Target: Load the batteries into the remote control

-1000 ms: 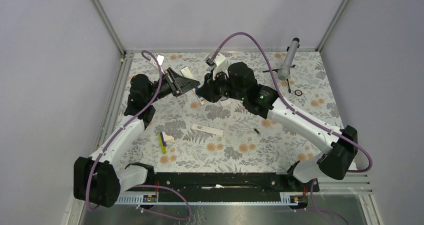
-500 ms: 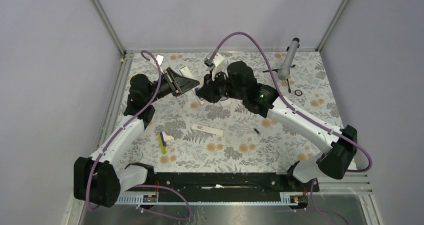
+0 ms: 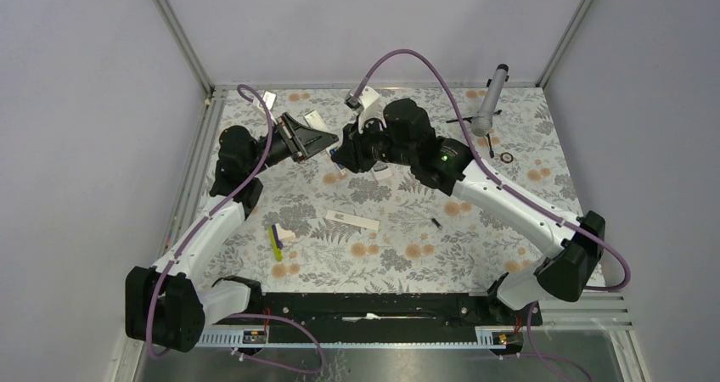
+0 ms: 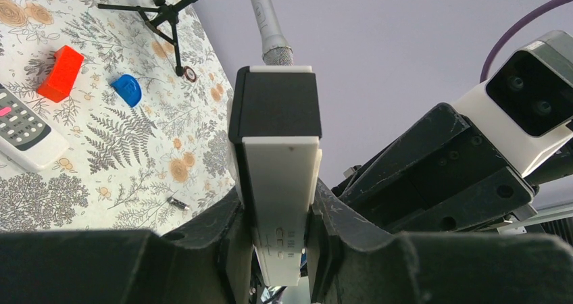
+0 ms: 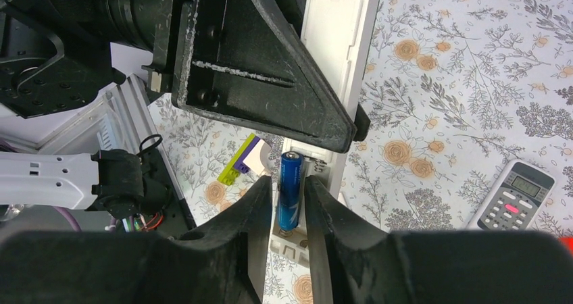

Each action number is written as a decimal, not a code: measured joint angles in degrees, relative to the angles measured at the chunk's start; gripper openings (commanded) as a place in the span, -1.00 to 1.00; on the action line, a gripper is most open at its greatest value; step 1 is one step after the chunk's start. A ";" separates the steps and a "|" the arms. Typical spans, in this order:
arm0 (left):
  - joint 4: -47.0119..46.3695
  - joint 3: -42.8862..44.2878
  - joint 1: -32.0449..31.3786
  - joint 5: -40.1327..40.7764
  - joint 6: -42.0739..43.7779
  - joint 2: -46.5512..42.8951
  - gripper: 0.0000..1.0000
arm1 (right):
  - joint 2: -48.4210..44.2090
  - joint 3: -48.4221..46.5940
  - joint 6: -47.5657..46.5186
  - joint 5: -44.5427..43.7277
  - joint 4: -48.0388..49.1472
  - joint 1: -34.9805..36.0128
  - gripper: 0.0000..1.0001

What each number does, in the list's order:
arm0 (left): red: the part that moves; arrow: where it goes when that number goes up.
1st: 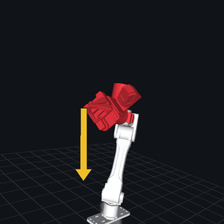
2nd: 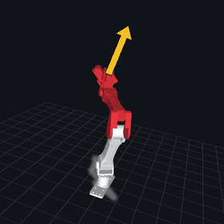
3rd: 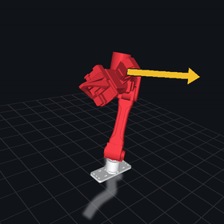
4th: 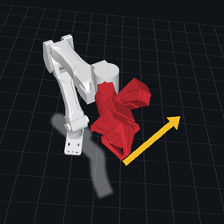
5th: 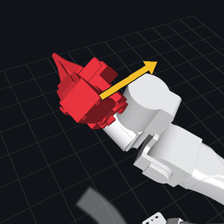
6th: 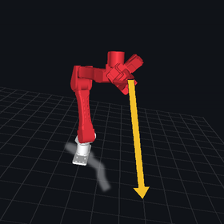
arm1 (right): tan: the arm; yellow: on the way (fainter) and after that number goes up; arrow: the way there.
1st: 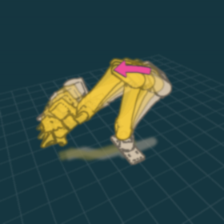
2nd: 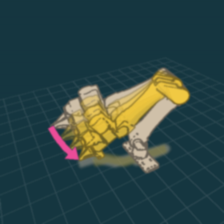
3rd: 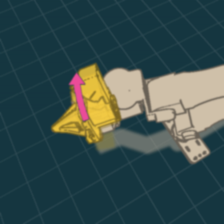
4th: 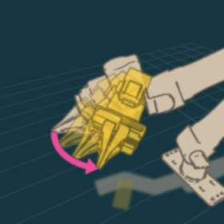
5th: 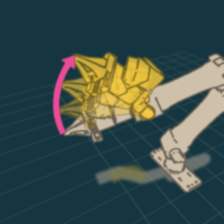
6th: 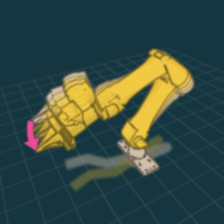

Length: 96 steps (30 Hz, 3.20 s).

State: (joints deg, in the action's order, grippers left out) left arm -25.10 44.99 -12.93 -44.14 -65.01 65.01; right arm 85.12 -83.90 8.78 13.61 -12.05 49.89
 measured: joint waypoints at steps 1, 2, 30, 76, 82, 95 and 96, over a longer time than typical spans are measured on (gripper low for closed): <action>-0.09 0.00 0.00 0.00 0.00 0.00 -1.00 | 0.15 -0.31 0.04 0.00 -0.20 0.00 -0.33; -0.11 0.00 0.00 0.00 0.00 0.00 -1.00 | 0.26 -0.55 0.09 0.00 -0.35 0.00 -0.31; -3.50 0.04 2.21 4.66 -0.04 0.59 -1.00 | -0.31 3.98 35.47 5.90 3.58 -14.53 0.99; -4.09 -0.04 1.33 10.23 1.29 -0.07 -0.97 | 11.34 4.42 60.50 22.34 21.62 -12.41 0.17; -4.09 -0.04 1.42 10.38 0.26 -0.07 -0.97 | 11.39 4.42 60.52 22.56 21.84 -12.46 0.15; -2.01 -0.02 2.45 9.79 0.85 -0.04 -0.96 | 10.14 5.95 55.71 22.25 24.48 -12.79 0.99; -1.16 -0.02 2.97 9.55 1.60 -0.04 -0.95 | 9.60 6.01 54.47 22.01 24.15 -12.96 0.99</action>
State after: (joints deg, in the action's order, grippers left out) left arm -26.26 44.97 -9.96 -34.59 -63.42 64.97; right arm 94.72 -77.89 63.24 35.62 12.10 36.93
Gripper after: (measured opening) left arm 0.290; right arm 0.993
